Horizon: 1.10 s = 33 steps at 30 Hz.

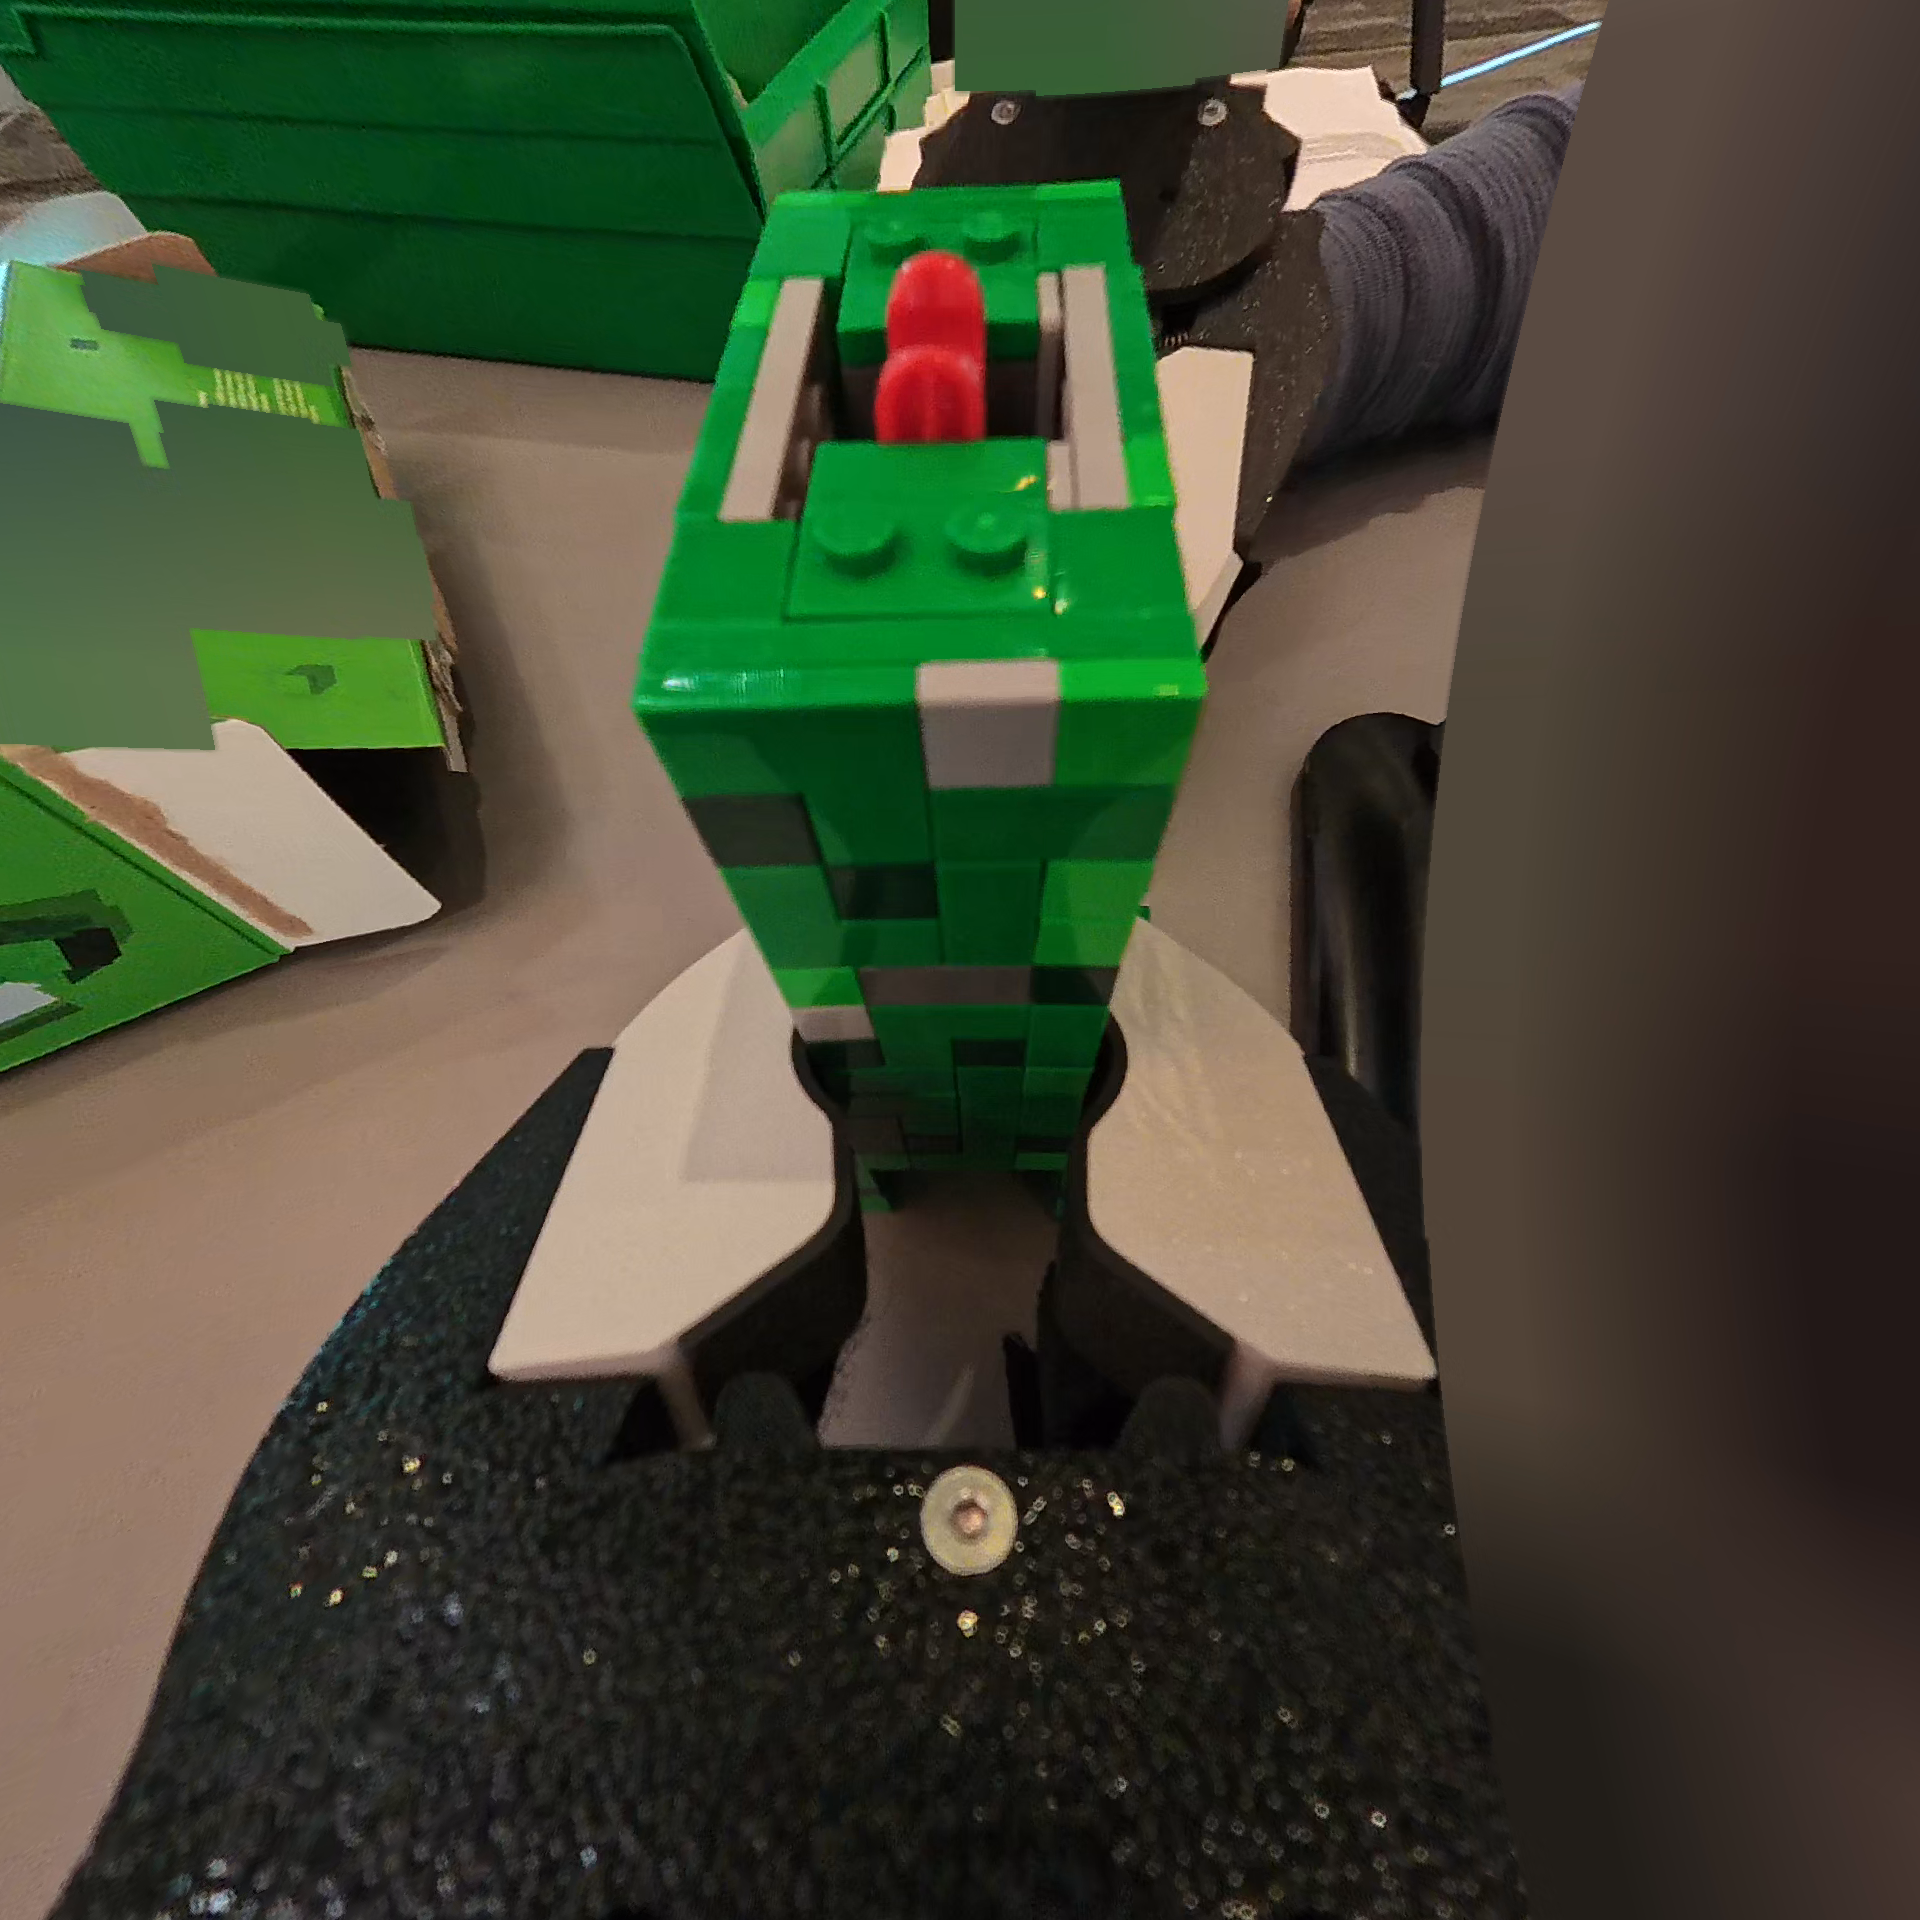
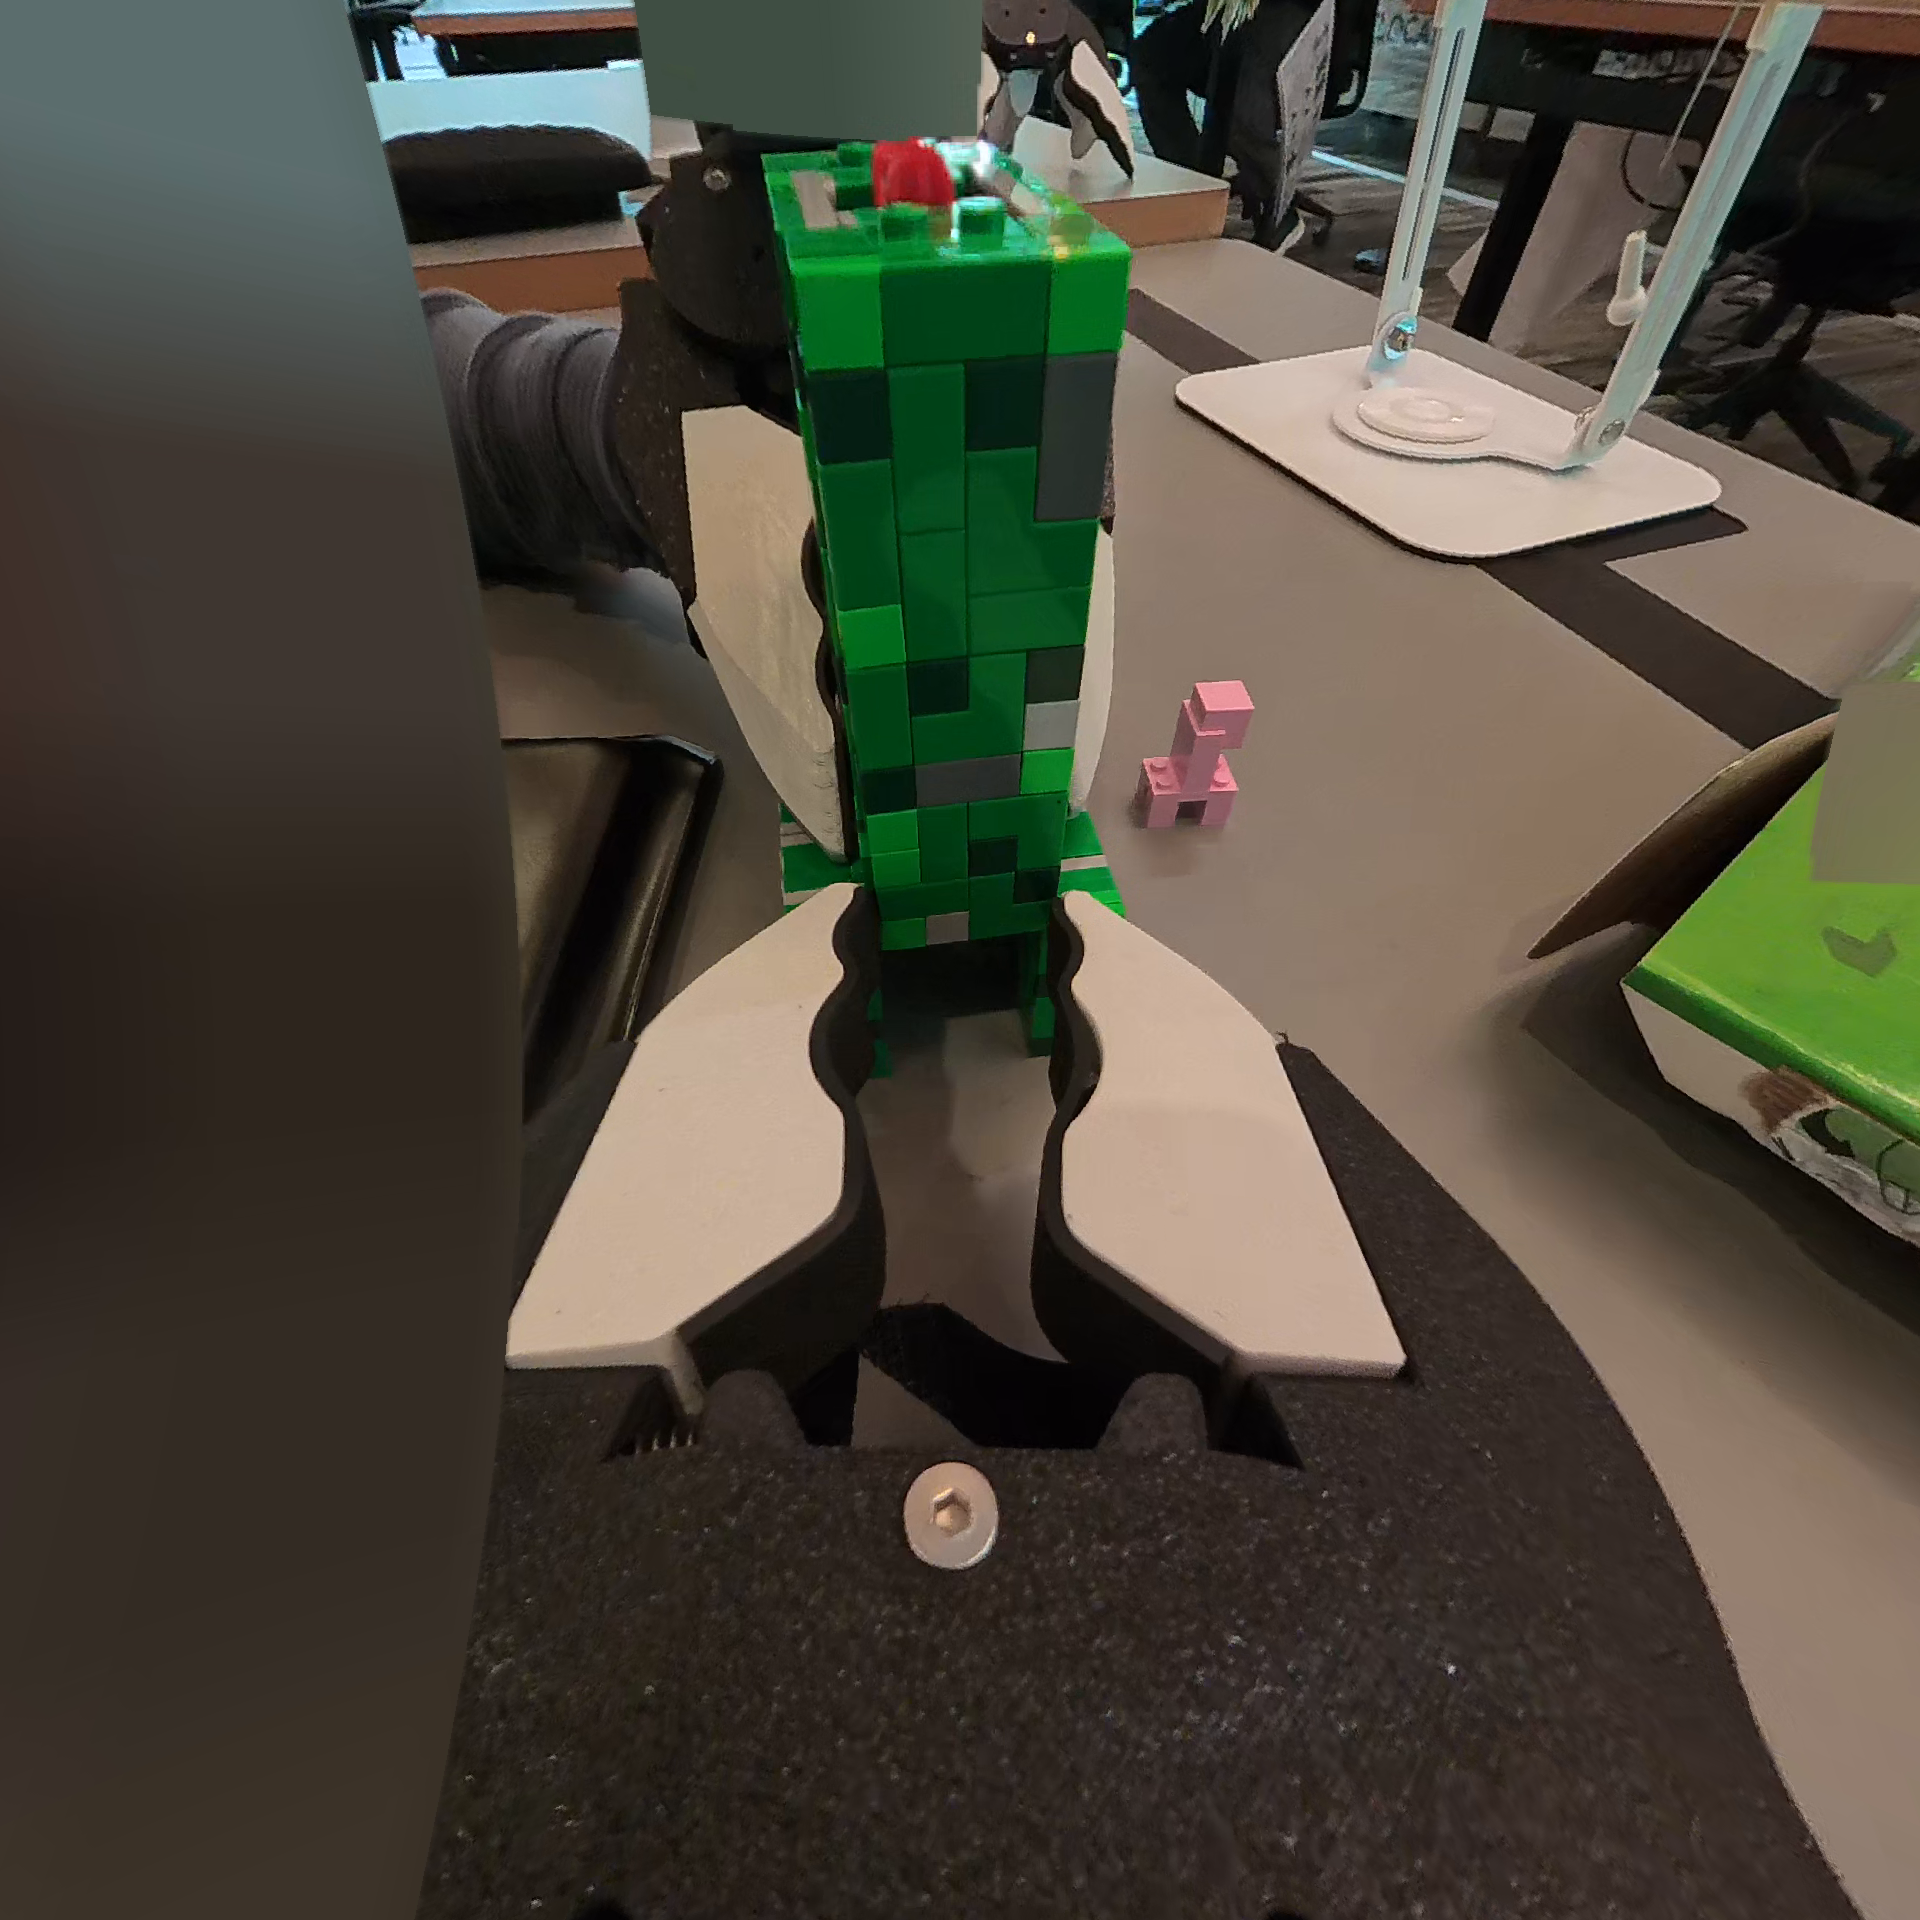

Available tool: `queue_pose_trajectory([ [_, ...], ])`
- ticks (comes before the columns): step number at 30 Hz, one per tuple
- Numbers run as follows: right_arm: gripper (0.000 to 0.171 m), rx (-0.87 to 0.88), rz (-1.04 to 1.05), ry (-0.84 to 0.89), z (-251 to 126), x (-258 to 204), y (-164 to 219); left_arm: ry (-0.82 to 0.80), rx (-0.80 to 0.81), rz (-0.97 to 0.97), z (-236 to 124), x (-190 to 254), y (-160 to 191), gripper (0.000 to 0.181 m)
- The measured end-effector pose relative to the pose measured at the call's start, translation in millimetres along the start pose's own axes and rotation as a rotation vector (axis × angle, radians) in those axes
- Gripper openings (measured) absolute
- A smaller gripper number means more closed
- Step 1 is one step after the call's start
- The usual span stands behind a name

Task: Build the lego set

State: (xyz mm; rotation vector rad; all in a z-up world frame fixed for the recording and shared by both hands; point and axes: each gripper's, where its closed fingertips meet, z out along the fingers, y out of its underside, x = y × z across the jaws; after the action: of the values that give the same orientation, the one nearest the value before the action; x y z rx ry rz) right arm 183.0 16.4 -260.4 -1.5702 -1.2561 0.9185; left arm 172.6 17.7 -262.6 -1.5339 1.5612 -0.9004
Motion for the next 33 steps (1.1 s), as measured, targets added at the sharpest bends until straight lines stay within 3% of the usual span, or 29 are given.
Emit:
queue_pose_trajectory([
  [1,0.030,0.000,0.004,0.001,0.1,0.0,-0.1,0.000,0.001,-0.001,0.0,0.0,0.0,0.041],
  [29,0.022,0.004,0.013,0.010,0.5,-2.1,-0.5,-0.001,0.015,-0.012,0.0,-0.6,-0.7,0.040],
  [33,0.022,0.001,0.024,0.002,1.1,-2.0,-0.1,0.020,0.018,-0.002,1.6,3.7,-0.2,0.050],
])
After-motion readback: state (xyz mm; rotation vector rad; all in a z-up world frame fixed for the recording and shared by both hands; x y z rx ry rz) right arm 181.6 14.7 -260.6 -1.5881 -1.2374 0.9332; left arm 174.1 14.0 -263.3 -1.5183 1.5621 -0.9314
